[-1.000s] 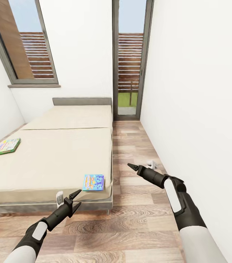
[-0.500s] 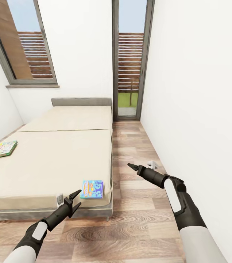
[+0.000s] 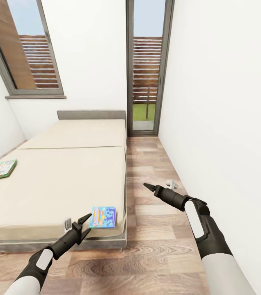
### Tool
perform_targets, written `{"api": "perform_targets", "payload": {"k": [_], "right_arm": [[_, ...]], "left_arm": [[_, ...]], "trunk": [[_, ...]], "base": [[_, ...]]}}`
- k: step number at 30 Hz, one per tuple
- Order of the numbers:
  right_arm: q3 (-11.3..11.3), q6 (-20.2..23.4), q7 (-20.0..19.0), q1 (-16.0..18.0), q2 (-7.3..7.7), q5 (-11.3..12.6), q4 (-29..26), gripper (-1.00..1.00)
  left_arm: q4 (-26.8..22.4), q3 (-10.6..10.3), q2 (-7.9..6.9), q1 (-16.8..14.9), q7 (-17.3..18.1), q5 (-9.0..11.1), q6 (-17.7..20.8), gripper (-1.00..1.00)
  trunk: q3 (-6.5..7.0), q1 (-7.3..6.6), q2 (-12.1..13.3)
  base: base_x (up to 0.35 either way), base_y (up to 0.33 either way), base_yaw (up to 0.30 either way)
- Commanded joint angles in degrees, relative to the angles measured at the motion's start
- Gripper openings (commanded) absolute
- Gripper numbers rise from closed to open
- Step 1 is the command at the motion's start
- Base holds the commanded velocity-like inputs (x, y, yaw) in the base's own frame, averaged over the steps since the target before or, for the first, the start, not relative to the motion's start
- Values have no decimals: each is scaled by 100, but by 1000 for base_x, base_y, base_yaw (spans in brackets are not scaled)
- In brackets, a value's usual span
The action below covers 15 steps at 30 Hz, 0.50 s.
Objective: Put all the toys in the child's room - the three board games (two on the bed and one on the table), the two jigsaw puzzles on the table, and the tennis ball on the table - inside the toy box on the table in the child's room.
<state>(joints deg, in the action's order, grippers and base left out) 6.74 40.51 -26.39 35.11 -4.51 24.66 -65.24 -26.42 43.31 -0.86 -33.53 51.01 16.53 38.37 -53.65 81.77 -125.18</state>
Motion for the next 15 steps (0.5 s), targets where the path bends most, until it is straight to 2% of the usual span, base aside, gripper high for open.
{"api": "perform_targets", "payload": {"k": [1,6,15], "right_arm": [[21,44,-15,4,-6,13,-1,100],[21,44,-15,4,-6,13,-1,100],[21,44,-15,4,-6,15,1,100]], "left_arm": [[5,20,7,-14,14,96,21,100],[5,20,7,-14,14,96,21,100],[5,22,7,-14,14,96,21,100]], "trunk": [[-4,2,-1],[-4,2,-1],[-4,2,-1]], "base": [[187,0,0],[91,0,0],[16,0,0]]}}
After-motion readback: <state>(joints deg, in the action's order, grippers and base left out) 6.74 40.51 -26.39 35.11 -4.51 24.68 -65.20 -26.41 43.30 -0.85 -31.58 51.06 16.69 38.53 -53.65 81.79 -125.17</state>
